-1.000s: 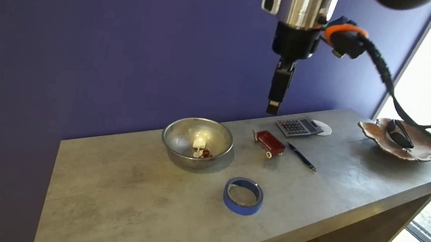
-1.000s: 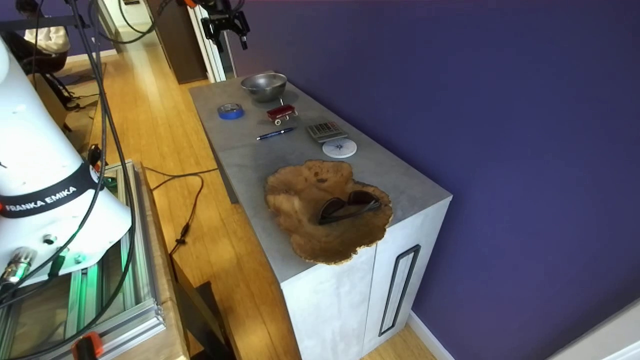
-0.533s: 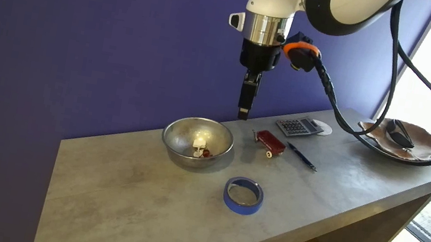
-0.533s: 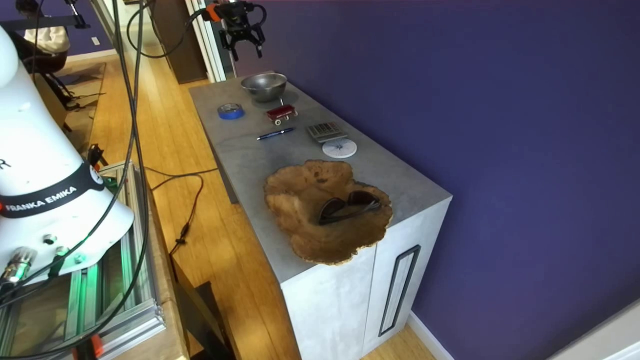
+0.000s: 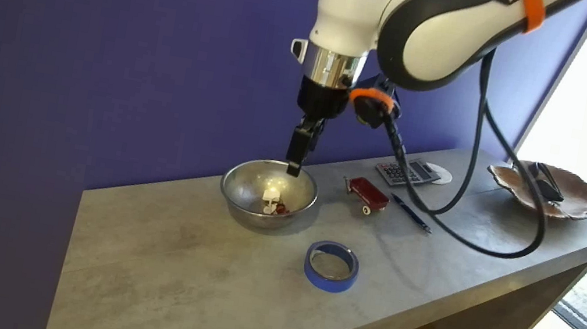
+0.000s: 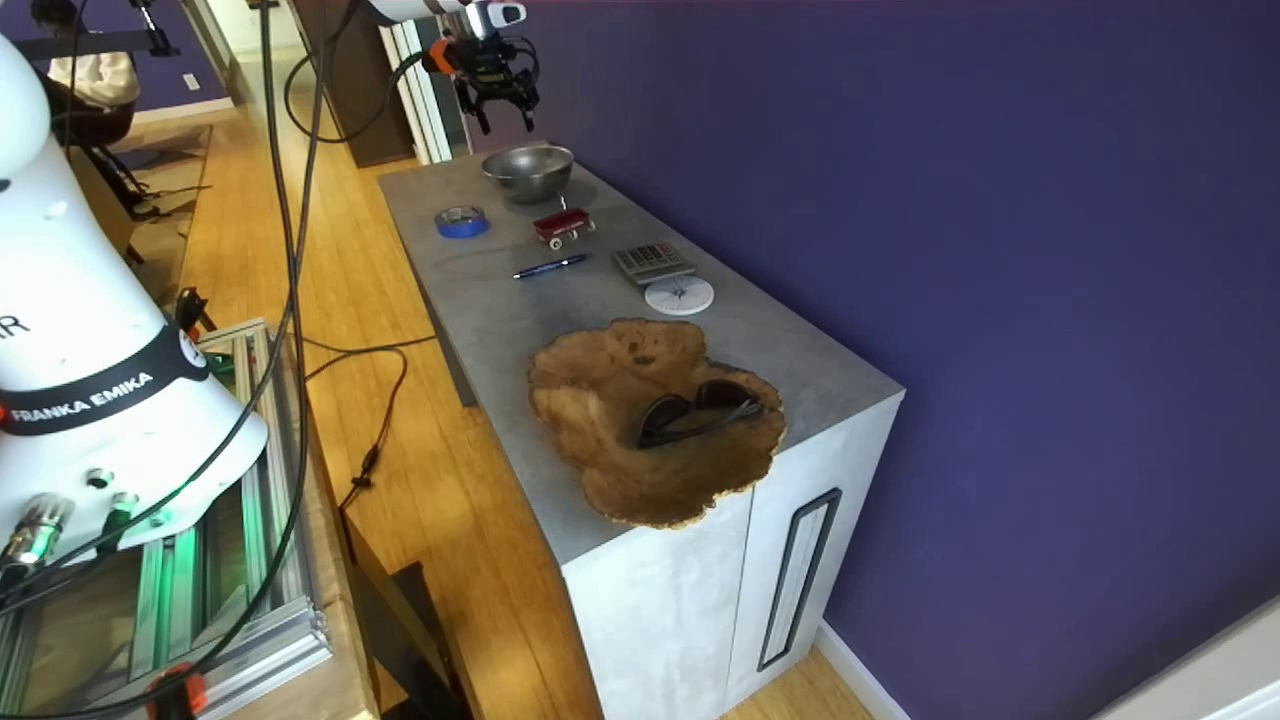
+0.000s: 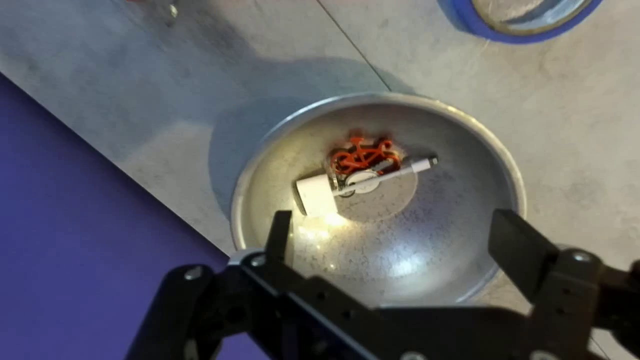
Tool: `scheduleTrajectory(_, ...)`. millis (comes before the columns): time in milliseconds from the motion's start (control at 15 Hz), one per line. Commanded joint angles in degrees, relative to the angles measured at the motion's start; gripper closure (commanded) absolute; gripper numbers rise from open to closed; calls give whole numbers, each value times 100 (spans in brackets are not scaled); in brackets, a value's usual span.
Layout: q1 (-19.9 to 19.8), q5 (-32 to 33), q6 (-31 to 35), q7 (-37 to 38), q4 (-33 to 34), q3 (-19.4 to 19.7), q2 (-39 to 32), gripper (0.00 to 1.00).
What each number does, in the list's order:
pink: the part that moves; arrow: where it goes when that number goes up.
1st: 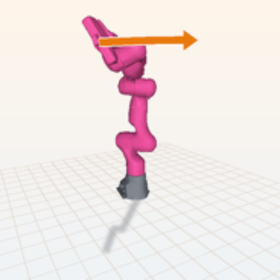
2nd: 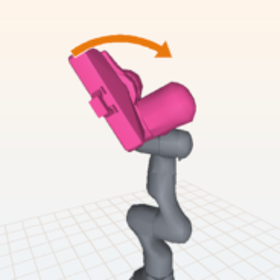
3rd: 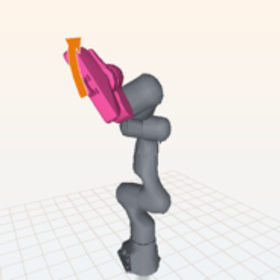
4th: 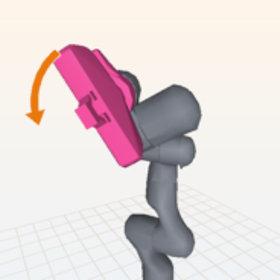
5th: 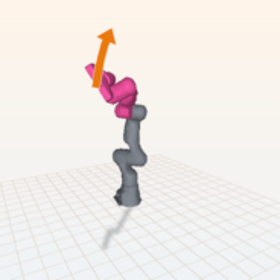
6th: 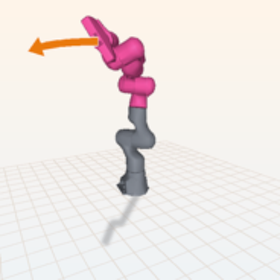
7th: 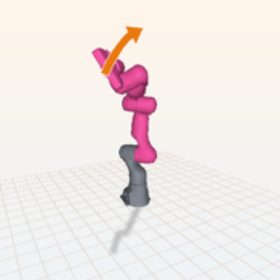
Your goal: Take the red thing out of the bowl then place it into the wooden plate
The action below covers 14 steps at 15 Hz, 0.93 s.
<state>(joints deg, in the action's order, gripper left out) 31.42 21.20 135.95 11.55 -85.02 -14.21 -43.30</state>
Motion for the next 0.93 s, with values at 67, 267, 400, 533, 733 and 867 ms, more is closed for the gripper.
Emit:
scheduleTrajectory(67, 623, -128, 386, 390, 1571, 614, -1364, 0)
scheduleTrajectory(267, 765, -300, 296, 546, 2224, 927, -1882, 0)
scheduleTrajectory(400, 773, -463, 192, 657, 2579, 1061, -2131, 7)
scheduleTrajectory(533, 767, -646, -114, 749, 2821, 1142, -2290, 16)
scheduleTrajectory(733, 733, -946, -749, 827, 3108, 1111, -2394, 30)
scheduleTrajectory(867, 709, -1134, -1129, 757, 3332, 1019, -2471, 42)
